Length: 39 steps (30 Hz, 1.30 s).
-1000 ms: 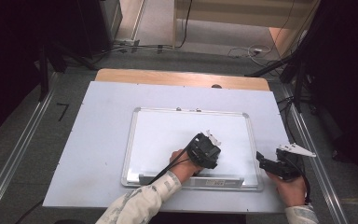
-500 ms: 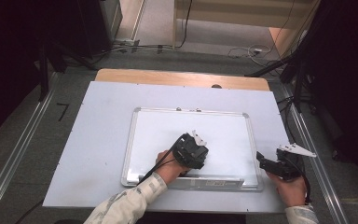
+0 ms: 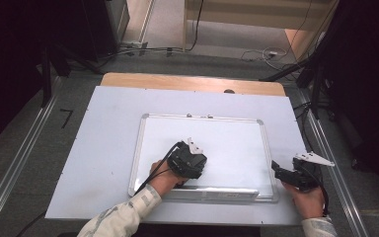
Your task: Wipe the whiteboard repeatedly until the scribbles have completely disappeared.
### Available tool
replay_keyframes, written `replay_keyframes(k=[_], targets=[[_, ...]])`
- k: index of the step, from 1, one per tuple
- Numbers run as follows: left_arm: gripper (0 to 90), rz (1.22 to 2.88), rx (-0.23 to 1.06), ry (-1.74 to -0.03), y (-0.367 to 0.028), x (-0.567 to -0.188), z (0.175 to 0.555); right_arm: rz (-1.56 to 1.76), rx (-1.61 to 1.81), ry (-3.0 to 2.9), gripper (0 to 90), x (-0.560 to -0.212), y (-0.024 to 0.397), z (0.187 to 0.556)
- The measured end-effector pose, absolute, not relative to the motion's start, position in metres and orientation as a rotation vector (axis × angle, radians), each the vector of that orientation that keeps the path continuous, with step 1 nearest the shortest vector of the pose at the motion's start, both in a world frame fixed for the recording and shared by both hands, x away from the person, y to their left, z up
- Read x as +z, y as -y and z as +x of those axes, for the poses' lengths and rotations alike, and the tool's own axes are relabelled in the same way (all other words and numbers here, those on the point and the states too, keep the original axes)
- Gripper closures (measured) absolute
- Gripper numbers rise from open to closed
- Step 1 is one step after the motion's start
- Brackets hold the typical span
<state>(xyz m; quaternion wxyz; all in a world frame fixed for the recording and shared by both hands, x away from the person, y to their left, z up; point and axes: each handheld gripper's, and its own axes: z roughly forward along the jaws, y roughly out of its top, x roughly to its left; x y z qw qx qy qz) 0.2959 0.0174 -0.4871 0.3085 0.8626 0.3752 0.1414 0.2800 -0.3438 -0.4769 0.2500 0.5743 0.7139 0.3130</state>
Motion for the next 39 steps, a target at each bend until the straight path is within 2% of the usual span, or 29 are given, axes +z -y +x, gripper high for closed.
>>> replay_keyframes(k=[14,39], targets=[[38.9,2.290,0.376,-1.013,-0.045,-0.486,0.298,1.566,0.849,-1.945,18.3,-0.477,0.344,0.280],[39.5,2.152,0.444,-1.137,-0.096,-0.493,0.292,1.568,0.841,-1.946,18.4,-0.478,0.343,0.280]])
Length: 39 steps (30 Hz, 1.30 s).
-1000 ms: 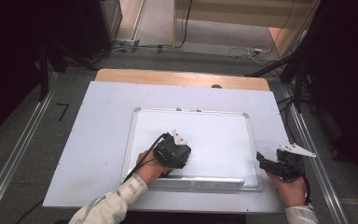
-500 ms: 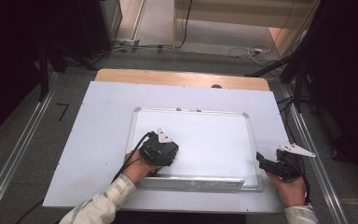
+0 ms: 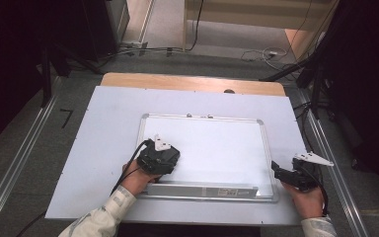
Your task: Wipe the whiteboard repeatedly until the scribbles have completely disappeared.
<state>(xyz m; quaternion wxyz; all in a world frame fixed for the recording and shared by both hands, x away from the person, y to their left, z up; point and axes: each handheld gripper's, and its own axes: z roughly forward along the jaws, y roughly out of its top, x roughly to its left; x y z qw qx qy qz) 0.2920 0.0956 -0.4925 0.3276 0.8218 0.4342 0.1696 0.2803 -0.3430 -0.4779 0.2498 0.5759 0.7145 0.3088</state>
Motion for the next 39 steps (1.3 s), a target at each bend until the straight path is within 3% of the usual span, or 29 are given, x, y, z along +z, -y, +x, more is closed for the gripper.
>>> replay_keyframes(k=[39], targets=[[39.3,1.922,0.504,-1.300,-0.126,-0.461,0.285,1.567,0.847,-1.949,18.3,-0.478,0.343,0.281]])
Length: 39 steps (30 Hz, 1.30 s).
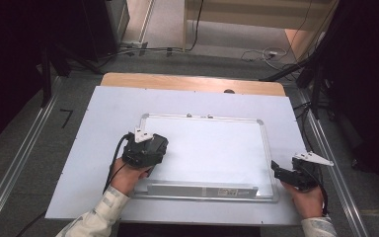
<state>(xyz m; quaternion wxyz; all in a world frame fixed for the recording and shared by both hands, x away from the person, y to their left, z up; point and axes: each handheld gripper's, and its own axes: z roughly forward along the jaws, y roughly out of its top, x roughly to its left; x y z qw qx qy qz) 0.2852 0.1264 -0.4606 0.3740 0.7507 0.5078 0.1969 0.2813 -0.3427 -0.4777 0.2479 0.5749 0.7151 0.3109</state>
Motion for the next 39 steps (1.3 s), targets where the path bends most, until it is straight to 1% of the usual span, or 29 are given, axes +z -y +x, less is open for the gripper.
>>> replay_keyframes(k=[12,27,39], targets=[[39.2,1.876,0.500,-1.333,-0.132,-0.457,0.289,1.564,0.846,-1.951,18.3,-0.478,0.343,0.282],[39.1,1.819,0.539,-1.407,-0.142,-0.453,0.306,1.564,0.843,-1.952,18.3,-0.478,0.342,0.282],[39.1,1.799,0.557,-1.452,-0.140,-0.453,0.325,1.570,0.843,-1.951,18.3,-0.478,0.342,0.283]])
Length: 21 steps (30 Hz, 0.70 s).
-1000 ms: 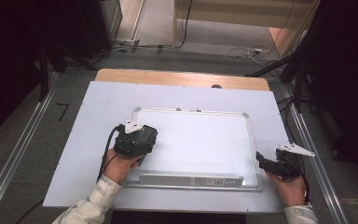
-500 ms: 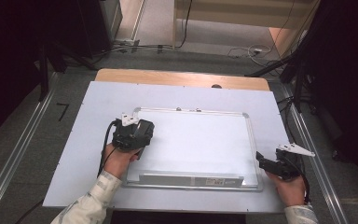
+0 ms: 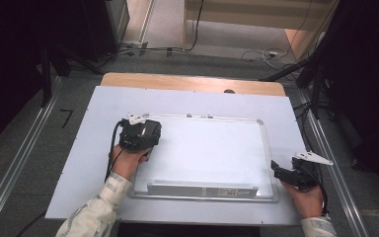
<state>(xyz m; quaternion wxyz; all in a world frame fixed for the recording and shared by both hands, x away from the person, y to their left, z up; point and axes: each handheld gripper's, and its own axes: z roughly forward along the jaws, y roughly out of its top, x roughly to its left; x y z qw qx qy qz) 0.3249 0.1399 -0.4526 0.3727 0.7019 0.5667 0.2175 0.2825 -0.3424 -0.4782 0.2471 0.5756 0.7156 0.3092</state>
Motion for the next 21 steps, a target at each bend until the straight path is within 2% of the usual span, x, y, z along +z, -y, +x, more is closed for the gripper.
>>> replay_keyframes(k=[21], targets=[[39.1,1.793,0.580,-1.513,-0.129,-0.459,0.352,1.574,0.845,-1.951,18.3,-0.478,0.343,0.282]])
